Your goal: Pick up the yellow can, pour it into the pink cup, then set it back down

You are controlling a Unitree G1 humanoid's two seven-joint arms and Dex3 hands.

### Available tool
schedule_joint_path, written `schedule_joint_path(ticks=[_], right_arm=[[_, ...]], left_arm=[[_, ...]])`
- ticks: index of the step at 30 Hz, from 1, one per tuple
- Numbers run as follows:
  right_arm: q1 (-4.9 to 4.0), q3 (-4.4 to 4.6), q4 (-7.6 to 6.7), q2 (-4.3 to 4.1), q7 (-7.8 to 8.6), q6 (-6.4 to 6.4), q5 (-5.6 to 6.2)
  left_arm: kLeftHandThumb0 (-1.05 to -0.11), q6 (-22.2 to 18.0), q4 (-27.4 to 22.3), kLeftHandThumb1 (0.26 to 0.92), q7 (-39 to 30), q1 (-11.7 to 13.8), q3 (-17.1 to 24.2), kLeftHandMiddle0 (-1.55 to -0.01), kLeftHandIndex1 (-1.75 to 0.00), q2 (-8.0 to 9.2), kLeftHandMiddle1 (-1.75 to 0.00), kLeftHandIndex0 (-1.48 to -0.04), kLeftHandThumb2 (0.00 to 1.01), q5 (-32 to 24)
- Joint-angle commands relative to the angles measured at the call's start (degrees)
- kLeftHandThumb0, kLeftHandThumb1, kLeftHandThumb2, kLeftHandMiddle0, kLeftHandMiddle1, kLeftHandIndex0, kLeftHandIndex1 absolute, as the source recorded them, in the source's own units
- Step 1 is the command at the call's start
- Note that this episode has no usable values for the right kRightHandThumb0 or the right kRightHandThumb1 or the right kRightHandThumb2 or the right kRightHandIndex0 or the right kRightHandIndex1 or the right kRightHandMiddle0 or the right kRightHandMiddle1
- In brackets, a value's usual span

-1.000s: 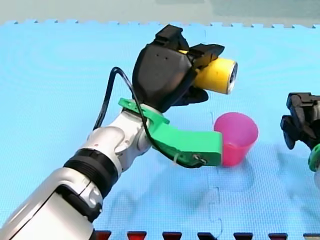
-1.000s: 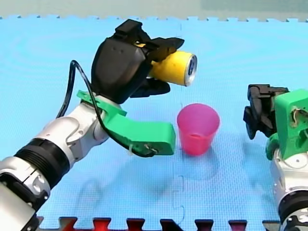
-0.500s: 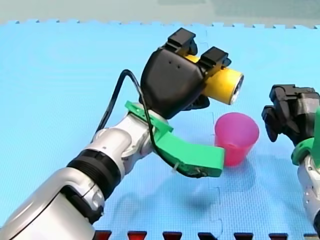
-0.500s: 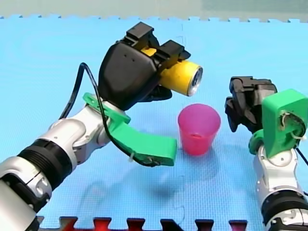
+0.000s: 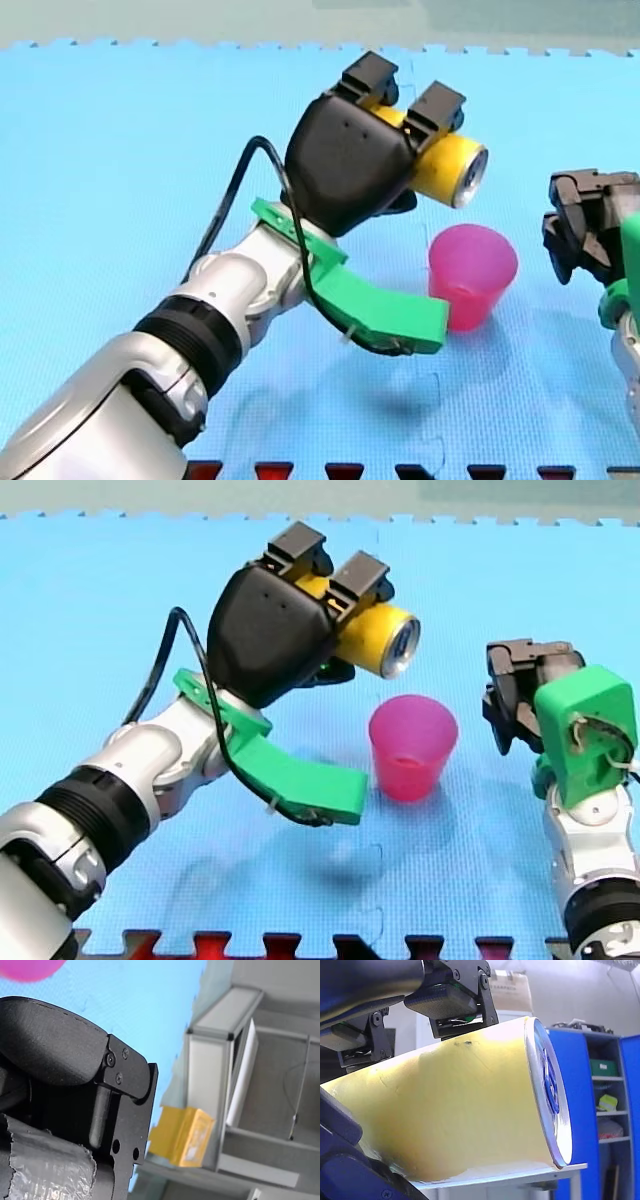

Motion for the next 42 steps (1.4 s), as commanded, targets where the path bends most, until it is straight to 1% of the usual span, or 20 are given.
schedule_joint_path(ticks=[1, 3, 10, 12, 14, 16, 18, 19, 21, 23, 26, 29, 31, 33, 35, 37, 39, 40, 41, 42], right_arm=[[-0.63, 0.09, 0.78, 0.1, 0.41, -1.15, 0.11], [0.32, -1.92, 2.25, -1.56, 2.37, -1.94, 2.18], [-0.78, -1.54, 2.71, 1.56, 1.89, -3.77, 2.13], [-0.39, -0.95, 1.17, 2.82, 1.03, -4.64, 1.67], [0.73, 0.82, -2.78, 5.11, -2.54, -5.29, -0.38], [1.06, 1.15, -3.27, 3.28, -3.34, -3.36, -1.28], [0.24, -2.15, 1.14, -1.3, 2.34, -0.87, 2.24], [-0.16, -3.41, 3.16, -1.98, 4.17, -0.17, 3.56], [-0.71, -4.72, 5.36, -1.72, 6.31, 0.11, 5.07], [-1.03, -4.94, 5.67, -0.79, 6.92, -0.65, 5.53], [-1.02, -2.64, 3.72, 1.54, 3.68, -4.38, 2.92], [0.05, -0.27, 0.2, 4.17, -0.56, -7.07, 0.09], [0.47, -2.98, 2.02, 0.27, 3.89, -4.93, 3.12], [-0.5, -5.82, 5.59, -2.1, 8.26, -1.23, 6.06], [-1.38, -6.71, 6.61, -1.33, 9.63, -0.01, 7.26], [-1.35, -5.87, 5.1, 1.07, 8.72, -2.56, 6.86], [-0.38, -4.84, 2.76, 2.7, 7.43, -5.52, 6.08], [0.18, -5.09, 2.46, 2.19, 7.96, -6.01, 6.4], [0.34, -5.93, 3.19, 0.66, 9.02, -5.24, 7.17], [-0.11, -6.8, 4.68, -0.95, 10.03, -3.15, 7.83]], left_arm=[[-0.382, 0.09, -0.44, 0.878, 0.1, -0.46, -0.13, -0.86, -1.67, 0.32, -1.75, -0.59, 0.01, -0.1], [-0.386, 0.19, -0.43, 0.879, 0.1, -0.46, -0.23, -0.86, -1.67, 0.38, -1.75, -0.58, 0.01, -0.03], [-0.4, 1.19, -0.18, 0.883, 0.04, -0.48, -0.67, -0.85, -1.68, 0.34, -1.75, -0.57, 0.01, 0.26], [-0.406, 1.5, -0.06, 0.884, 0.18, -0.53, -0.82, -0.85, -1.68, 0.29, -1.75, -0.57, 0.01, 0.36], [-0.414, 1.71, -0.11, 0.886, 0.22, -0.53, -0.92, -0.85, -1.67, 0.27, -1.75, -0.57, 0.01, 0.33], [-0.419, 1.89, -0.25, 0.887, 0.22, -0.48, -0.98, -0.85, -1.66, 0.26, -1.75, -0.58, 0.0, 0.3], [-0.421, 1.99, -0.36, 0.888, 0.25, -0.42, -1.03, -0.85, -1.65, 0.29, -1.75, -0.58, 0.0, 0.28], [-0.422, 2.02, -0.38, 0.888, 0.29, -0.4, -1.06, -0.85, -1.65, 0.31, -1.75, -0.58, 0.0, 0.28], [-0.424, 2.05, -0.18, 0.889, 0.48, -0.36, -1.13, -0.85, -1.65, 0.32, -1.75, -0.58, 0.0, 0.29], [-0.426, 2.1, 0.02, 0.891, 0.64, -0.32, -1.21, -0.85, -1.65, 0.28, -1.75, -0.58, 0.01, 0.31], [-0.43, 2.15, 0.15, 0.892, 0.72, -0.34, -1.29, -0.84, -1.66, 0.26, -1.75, -0.58, 0.01, 0.29], [-0.435, 2.41, 0.13, 0.894, 0.77, -0.43, -1.42, -0.84, -1.65, 0.25, -1.75, -0.58, 0.01, 0.42], [-0.437, 2.64, 0.06, 0.895, 0.73, -0.46, -1.48, -0.84, -1.65, 0.21, -1.75, -0.59, 0.01, 0.49], [-0.439, 2.75, -0.03, 0.897, 0.69, -0.45, -1.5, -0.84, -1.65, 0.25, -1.75, -0.59, 0.01, 0.52], [-0.44, 2.64, -0.23, 0.898, 0.59, -0.37, -1.46, -0.84, -1.65, 0.43, -1.75, -0.59, 0.01, 0.41], [-0.441, 1.22, -0.62, 0.899, 0.36, -0.16, -0.85, -0.84, -1.65, 0.88, -1.75, -0.59, 0.01, -0.55], [-0.442, -1.52, -0.4, 0.899, 0.98, 0.07, 0.41, -0.84, -1.64, 1.34, -1.75, -0.59, 0.0, -2.28], [-0.441, -2.91, -0.24, 0.899, 1.64, 0.32, 1.23, -0.84, -1.64, 1.44, -1.75, -0.59, 0.0, -3.3], [-0.44, -4.25, -0.18, 0.898, 2.3, 0.7, 2.18, -0.84, -1.64, 1.48, -1.75, -0.59, 0.0, -4.42], [-0.439, -5.37, -0.03, 0.898, 2.86, 0.98, 2.98, -0.84, -1.64, 1.45, -1.75, -0.59, 0.0, -5.37]])
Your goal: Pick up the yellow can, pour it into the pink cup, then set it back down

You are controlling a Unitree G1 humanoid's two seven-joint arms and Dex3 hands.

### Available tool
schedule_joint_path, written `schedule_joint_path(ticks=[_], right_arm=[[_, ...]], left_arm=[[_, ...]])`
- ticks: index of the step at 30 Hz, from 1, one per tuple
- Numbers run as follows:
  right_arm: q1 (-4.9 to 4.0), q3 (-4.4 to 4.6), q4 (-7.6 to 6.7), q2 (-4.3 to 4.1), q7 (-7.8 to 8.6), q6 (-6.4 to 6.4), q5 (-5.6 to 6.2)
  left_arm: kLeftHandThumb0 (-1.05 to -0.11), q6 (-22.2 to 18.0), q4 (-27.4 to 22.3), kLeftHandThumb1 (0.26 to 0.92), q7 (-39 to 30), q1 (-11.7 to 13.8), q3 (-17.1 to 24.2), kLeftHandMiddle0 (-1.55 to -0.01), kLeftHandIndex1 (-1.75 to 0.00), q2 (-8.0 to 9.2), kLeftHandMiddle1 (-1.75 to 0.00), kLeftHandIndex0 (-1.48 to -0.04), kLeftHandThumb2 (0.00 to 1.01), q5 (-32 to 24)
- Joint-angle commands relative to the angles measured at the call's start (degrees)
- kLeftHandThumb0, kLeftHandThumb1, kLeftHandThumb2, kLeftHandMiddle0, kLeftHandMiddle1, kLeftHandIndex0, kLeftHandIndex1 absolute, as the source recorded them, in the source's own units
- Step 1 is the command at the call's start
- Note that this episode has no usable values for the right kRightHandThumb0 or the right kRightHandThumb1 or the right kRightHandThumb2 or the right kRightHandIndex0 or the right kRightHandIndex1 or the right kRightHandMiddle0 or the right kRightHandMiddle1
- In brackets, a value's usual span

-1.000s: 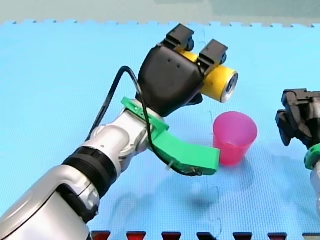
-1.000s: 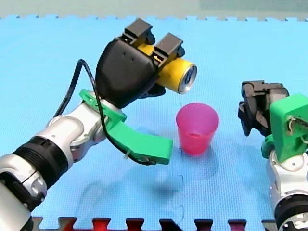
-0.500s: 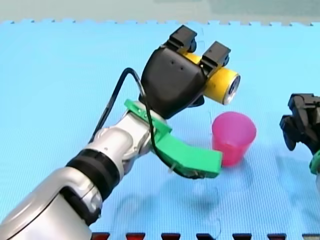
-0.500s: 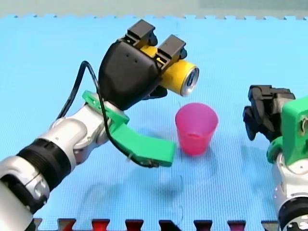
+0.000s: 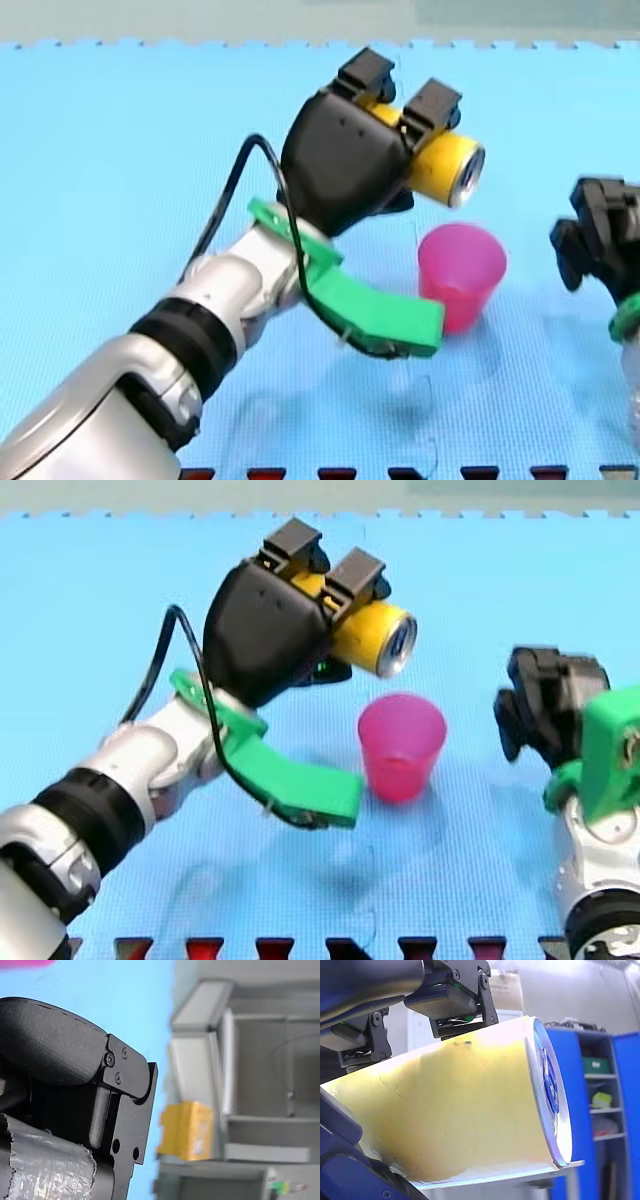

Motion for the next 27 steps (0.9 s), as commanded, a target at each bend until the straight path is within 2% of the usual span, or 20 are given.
schedule_joint_path(ticks=[1, 2, 3, 4, 6, 7, 8, 9, 10, 11, 13, 21, 27], right_arm=[[-0.98, -1.43, 2.74, -3.65, 0.41, 4.32, 0.81], [-1.8, -1.23, 3.8, -4.23, -0.54, 6.15, 0.16], [-2.01, -0.45, 4.03, -4.18, -2.31, 6.53, -1.08], [-1.93, 0.35, 3.9, -3.98, -3.99, 6.32, -2.27], [-1.27, 1.99, 2.84, -3.54, -7.07, 5.45, -4.57], [-1.25, 2.58, 2.57, -3.51, -8.29, 5.64, -5.41], [-1.34, 3.1, 2.4, -3.54, -9.48, 6.09, -6.2], [-1.47, 3.46, 2.32, -3.61, -10.44, 6.55, -6.79], [-1.54, 3.72, 2.26, -3.68, -11.19, 6.9, -7.23], [-1.57, 3.89, 2.19, -3.73, -11.69, 7.15, -7.5], [-1.57, 3.99, 2.1, -3.82, -12.04, 7.42, -7.64], [-1.43, 3.36, 2.1, -3.99, -11.13, 7.34, -6.73], [-1.47, 3.04, 1.99, -4.02, -10.66, 7.61, -6.17]], left_arm=[[-0.437, -2.16, 0.63, 0.895, 1.73, 0.65, 2.42, -0.84, -1.54, 0.61, -1.75, -0.64, 0.0, -2.52], [-0.438, -3.13, 1.19, 0.891, 2.25, 0.75, 3.11, -0.84, -1.41, 0.46, -1.75, -0.7, 0.0, -3.41], [-0.446, -4.45, 2.07, 0.888, 2.75, 0.83, 3.95, -0.85, -1.23, 0.29, -1.75, -0.78, 0.0, -4.54], [-0.463, -5.76, 2.92, 0.878, 3.16, 0.88, 4.67, -0.85, -0.82, 0.14, -1.75, -0.93, 0.0, -5.57], [-0.479, -9.24, 4.17, 0.871, 3.21, 1.19, 6.24, -0.86, -0.37, -0.1, -1.75, -1.1, 0.0, -7.94], [-0.496, -10.7, 4.58, 0.869, 2.98, 1.27, 6.9, -0.87, -0.18, -0.18, -1.55, -1.15, 0.0, -8.92], [-0.499, -12.23, 4.92, 0.866, 2.6, 1.44, 7.65, -0.91, -0.1, -0.17, -1.32, -1.17, 0.0, -9.96], [-0.498, -13.65, 5.22, 0.857, 2.11, 1.63, 8.44, -0.95, -0.05, -0.2, -0.97, -1.18, 0.0, -10.98], [-0.498, -15.13, 5.42, 0.843, 1.35, 1.93, 9.39, -1.04, -0.02, -0.25, -0.56, -1.18, 0.0, -12.22], [-0.499, -16.66, 5.56, 0.837, 0.42, 2.29, 10.4, -1.1, -0.01, -0.27, -0.35, -1.18, 0.0, -13.57], [-0.492, -18.91, 5.67, 0.825, -1.14, 2.88, 12.0, -1.2, 0.0, -0.34, -0.15, -1.17, 0.0, -15.66], [-0.444, -24.19, 5.41, 0.797, -4.12, 4.6, 16.68, -1.27, -0.01, -1.32, -0.07, -1.19, 0.0, -20.37], [-0.426, -26.29, 5.37, 0.787, -7.01, 5.68, 18.88, -1.28, -0.01, -1.78, -0.05, -1.2, 0.0, -22.15]])
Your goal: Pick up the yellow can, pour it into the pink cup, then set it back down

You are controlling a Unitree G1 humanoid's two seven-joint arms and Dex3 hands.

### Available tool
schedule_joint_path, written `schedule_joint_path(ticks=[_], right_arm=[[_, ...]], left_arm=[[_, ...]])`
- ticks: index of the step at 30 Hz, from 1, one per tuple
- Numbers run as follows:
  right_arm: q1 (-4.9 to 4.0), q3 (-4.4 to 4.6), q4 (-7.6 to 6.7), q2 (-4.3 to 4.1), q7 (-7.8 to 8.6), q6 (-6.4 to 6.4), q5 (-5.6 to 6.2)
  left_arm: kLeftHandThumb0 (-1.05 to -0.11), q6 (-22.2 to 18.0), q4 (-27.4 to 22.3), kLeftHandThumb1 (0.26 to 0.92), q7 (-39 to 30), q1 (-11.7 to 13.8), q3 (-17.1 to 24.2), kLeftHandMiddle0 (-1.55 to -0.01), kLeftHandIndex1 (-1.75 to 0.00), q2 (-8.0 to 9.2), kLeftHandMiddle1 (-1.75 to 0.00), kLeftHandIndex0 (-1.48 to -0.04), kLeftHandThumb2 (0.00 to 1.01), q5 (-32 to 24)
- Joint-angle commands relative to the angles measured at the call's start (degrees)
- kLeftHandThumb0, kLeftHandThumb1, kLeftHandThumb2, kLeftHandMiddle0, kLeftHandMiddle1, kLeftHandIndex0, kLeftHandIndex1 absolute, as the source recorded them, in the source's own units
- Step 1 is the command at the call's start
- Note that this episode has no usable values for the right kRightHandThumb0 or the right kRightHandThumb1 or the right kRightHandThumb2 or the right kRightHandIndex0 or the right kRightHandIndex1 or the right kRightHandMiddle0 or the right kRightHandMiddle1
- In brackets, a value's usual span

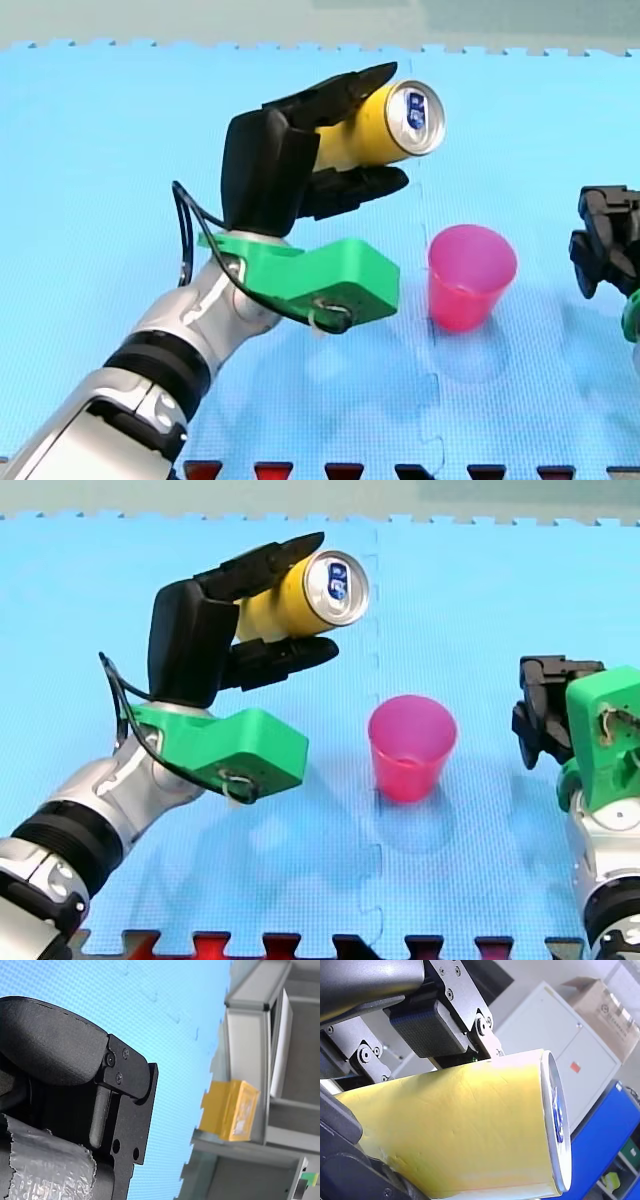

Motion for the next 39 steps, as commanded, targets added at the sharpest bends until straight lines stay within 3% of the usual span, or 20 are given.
schedule_joint_path(ticks=[1, 6, 10, 17, 32, 39], right_arm=[[-0.04, -0.21, -0.18, -0.35, 0.21, 0.32, 0.41], [0.07, -0.5, -0.17, -0.52, 0.76, 0.4, 0.75], [0.14, -0.83, -0.1, -0.61, 1.41, 0.42, 1.1], [0.09, -1.59, 0.11, -0.78, 2.72, 0.73, 1.98], [-0.28, -2.76, 0.42, -1.4, 5.34, 0.8, 3.37], [-0.29, -2.75, 0.27, -1.7, 5.36, 0.76, 3.34]], left_arm=[[-0.426, -1.18, 0.05, 0.787, -0.86, 0.2, 1.01, -1.28, -0.01, 0.04, -0.04, -1.2, 0.0, -0.81], [-0.422, -2.59, 0.66, 0.787, -4.43, 1.08, 2.84, -1.29, -0.01, -0.22, -0.03, -1.21, 0.0, -2.8], [-0.428, -3.48, 0.51, 0.788, -12.1, 2.4, 5.9, -1.28, 0.0, -0.99, -0.02, -1.21, 0.0, -7.93], [-0.431, -6.24, -1.53, 0.789, -32.54, 5.67, 14.63, -1.29, 0.0, -4.21, -0.01, -1.21, 0.0, -25.15], [-0.412, 0.7, -7.93, 0.795, -44.59, 10.6, 21.19, -1.32, 0.0, -4.18, -0.01, -1.21, 0.0, -32.5], [-0.403, 1.41, -5.99, 0.795, -48.28, 11.3, 23.93, -1.33, 0.0, -4.49, -0.01, -1.2, 0.0, -34.25]])
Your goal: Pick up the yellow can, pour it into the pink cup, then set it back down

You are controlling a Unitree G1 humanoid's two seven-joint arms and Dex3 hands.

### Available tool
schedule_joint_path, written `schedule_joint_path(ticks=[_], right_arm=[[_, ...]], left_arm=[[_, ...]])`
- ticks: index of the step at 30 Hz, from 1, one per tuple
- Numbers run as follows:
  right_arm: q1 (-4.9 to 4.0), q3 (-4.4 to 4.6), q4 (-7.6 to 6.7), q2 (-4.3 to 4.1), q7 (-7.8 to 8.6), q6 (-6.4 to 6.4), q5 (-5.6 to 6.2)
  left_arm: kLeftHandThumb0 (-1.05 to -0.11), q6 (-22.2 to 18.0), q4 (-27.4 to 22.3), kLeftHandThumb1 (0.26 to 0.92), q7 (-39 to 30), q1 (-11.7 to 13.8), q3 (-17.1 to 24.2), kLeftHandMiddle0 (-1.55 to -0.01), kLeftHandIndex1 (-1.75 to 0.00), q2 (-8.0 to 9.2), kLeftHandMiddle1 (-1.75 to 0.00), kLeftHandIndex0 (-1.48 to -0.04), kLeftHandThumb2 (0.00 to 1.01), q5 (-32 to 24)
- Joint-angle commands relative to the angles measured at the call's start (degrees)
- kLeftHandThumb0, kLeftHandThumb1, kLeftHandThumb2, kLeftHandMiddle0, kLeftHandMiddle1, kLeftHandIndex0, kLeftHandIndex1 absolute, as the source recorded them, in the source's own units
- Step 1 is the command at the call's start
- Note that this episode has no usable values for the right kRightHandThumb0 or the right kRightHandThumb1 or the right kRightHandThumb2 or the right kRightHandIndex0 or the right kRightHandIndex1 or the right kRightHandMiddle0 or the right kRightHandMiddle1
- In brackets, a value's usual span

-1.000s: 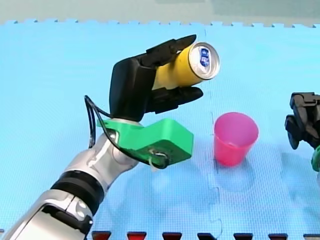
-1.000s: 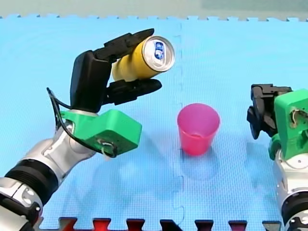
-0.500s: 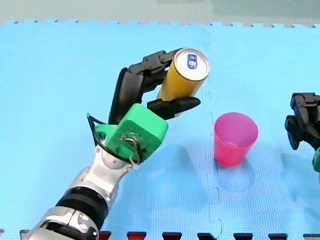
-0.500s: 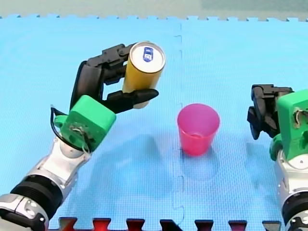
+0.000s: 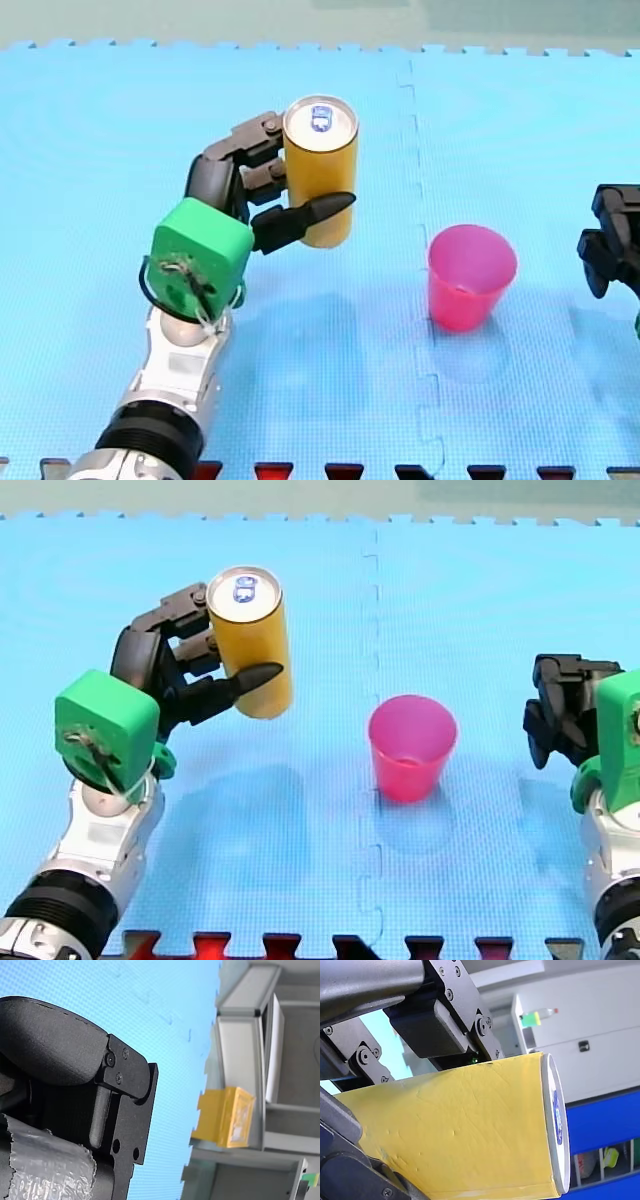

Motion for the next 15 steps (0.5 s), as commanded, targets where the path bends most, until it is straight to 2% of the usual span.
schedule_joint_path(ticks=[1, 8, 15], right_arm=[[-0.2, -0.09, -0.13, -0.56, -0.03, 0.08, 0.1], [0.02, 0.01, -0.25, -0.77, 0.19, -0.18, 0.07], [0.33, 0.0, -0.44, -0.87, 0.28, -0.54, 0.11]], left_arm=[[-0.402, 0.0, 0.49, 0.795, -0.83, -0.17, 1.03, -1.33, 0.0, 0.01, -0.01, -1.2, 0.0, -0.78], [-0.401, -0.4, 0.17, 0.794, -1.79, 0.59, 2.26, -1.33, 0.0, -0.2, -0.01, -1.2, 0.0, -0.78], [-0.395, -0.77, -0.63, 0.796, -1.52, 1.99, 3.26, -1.33, 0.0, 0.79, 0.0, -1.2, 0.0, -0.17]])
